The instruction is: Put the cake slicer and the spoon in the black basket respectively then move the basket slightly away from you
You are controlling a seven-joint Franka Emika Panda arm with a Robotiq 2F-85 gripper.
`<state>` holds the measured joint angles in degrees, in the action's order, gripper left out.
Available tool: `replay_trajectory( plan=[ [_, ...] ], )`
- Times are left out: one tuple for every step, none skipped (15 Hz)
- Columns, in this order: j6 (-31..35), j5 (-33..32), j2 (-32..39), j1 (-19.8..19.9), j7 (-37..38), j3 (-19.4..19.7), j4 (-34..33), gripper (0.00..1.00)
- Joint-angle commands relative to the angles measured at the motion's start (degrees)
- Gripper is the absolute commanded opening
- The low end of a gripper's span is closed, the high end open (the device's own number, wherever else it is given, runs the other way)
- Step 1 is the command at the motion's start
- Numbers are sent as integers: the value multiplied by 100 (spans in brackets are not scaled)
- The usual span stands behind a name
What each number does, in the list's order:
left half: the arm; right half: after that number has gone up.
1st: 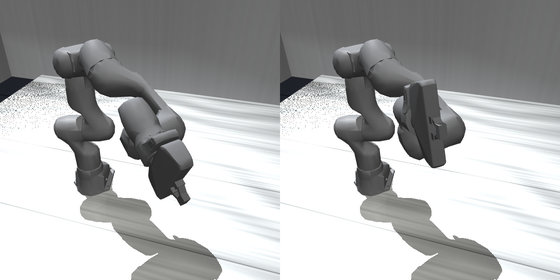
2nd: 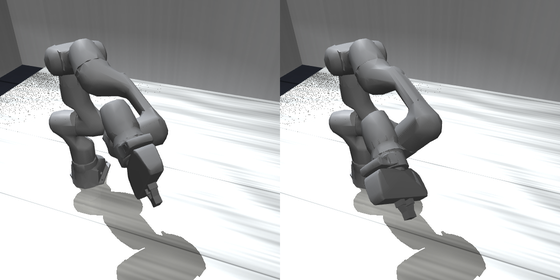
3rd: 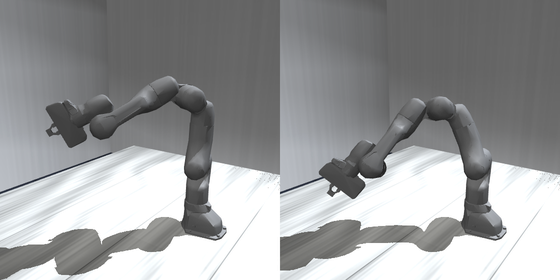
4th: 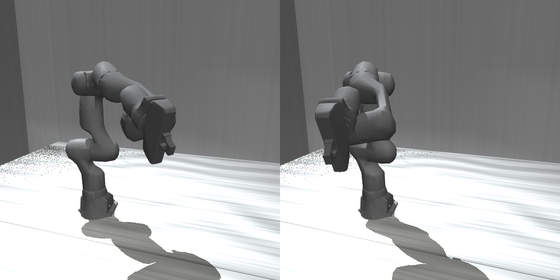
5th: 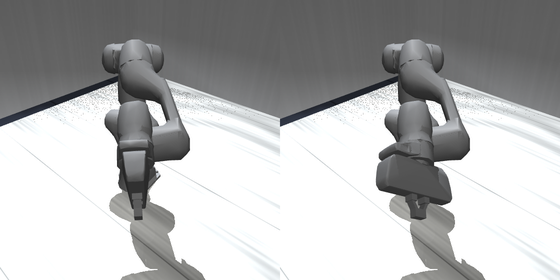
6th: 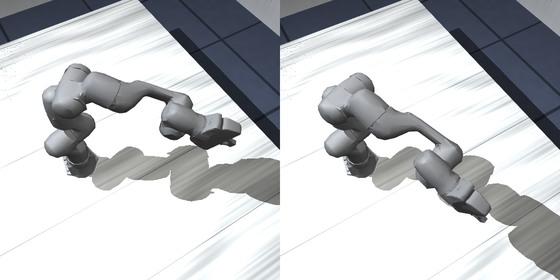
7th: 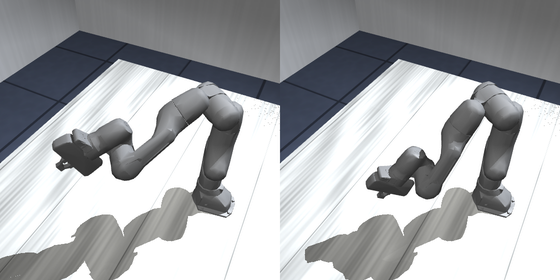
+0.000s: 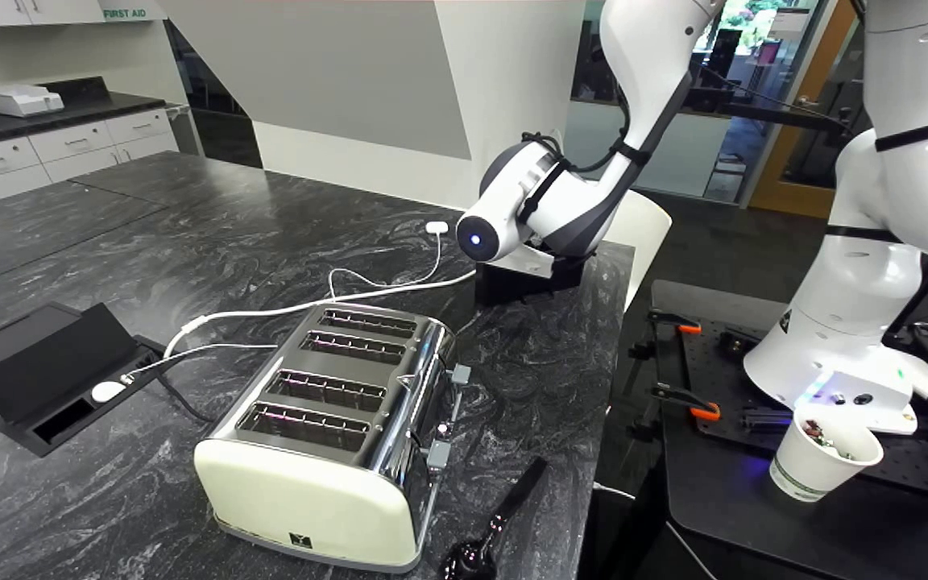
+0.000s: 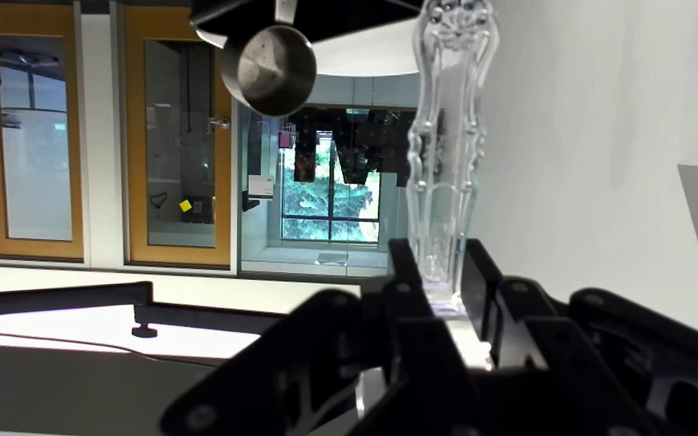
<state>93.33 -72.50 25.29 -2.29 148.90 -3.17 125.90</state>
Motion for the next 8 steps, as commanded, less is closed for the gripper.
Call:
replay_trajectory(
  plan=[
    [35,91,153,4,-28,8,-52,6],
    [61,93,202,4,-34,1,-62,6],
    [88,91,258,2,-27,-7,-81,6],
    [146,92,291,7,-27,-20,-84,6],
    [189,95,332,4,-27,-32,-100,6],
    [242,95,358,4,-13,-41,-107,6],
    [286,107,376,6,-6,-50,-138,6],
    [314,126,389,5,-5,-57,-164,6]
  ],
)
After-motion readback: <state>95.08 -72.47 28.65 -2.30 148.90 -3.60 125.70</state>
